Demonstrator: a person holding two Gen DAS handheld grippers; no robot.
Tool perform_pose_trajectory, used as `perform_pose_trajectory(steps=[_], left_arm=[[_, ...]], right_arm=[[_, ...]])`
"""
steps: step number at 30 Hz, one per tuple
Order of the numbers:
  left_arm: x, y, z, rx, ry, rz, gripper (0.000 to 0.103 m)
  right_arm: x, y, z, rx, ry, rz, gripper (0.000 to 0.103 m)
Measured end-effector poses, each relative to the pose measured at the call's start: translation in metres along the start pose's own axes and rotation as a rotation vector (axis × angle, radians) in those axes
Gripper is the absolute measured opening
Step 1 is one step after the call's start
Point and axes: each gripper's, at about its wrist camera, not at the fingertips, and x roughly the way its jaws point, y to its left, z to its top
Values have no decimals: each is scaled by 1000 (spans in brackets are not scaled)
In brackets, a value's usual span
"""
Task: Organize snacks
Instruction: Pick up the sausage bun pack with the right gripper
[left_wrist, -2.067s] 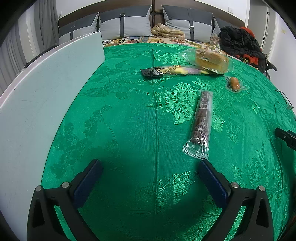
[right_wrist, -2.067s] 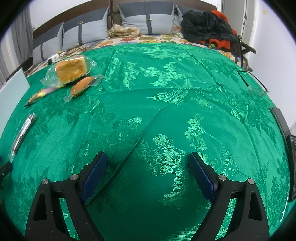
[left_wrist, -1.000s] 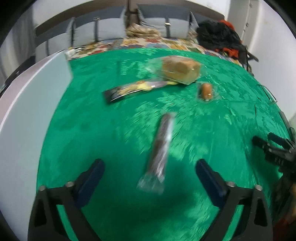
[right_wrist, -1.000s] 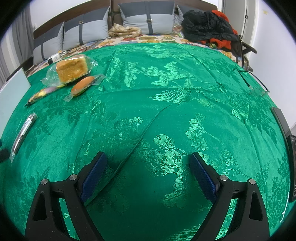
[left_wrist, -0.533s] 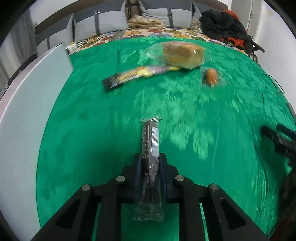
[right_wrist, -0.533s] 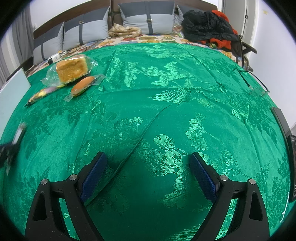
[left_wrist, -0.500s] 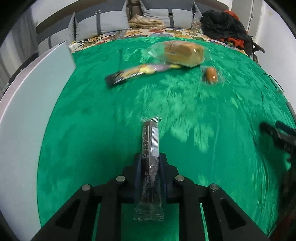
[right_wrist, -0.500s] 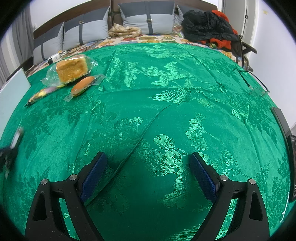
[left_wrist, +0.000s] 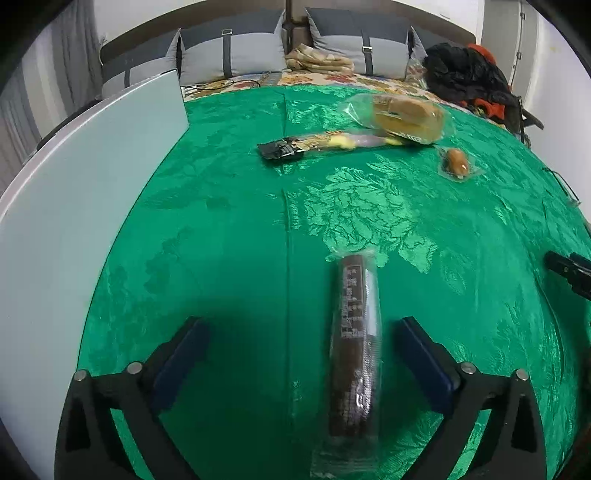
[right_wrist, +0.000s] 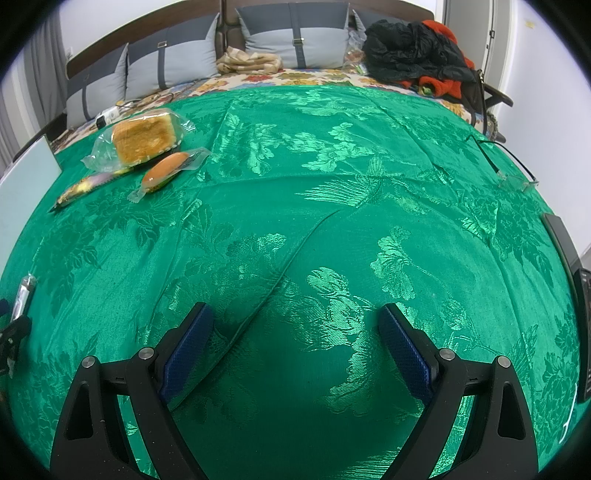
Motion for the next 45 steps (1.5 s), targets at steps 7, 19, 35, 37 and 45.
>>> perform_pose_trajectory(steps=[7,19,35,37,45], left_arm=[[2,1,1,-4,-2,-6,103],[2,1,1,-4,-2,-6,103],[2,1,1,-4,-3,-7,103],[2,1,1,-4,-3,-7,103],[3,1,1,-4,-2,-6,103]], right_arm=[[0,0,0,0,0,1,94],[0,2,-1,-4,2,4,95],[69,90,125,122,191,190,91],[81,100,127,100,212,154,92],[73,118,117,-137,151,82,21]])
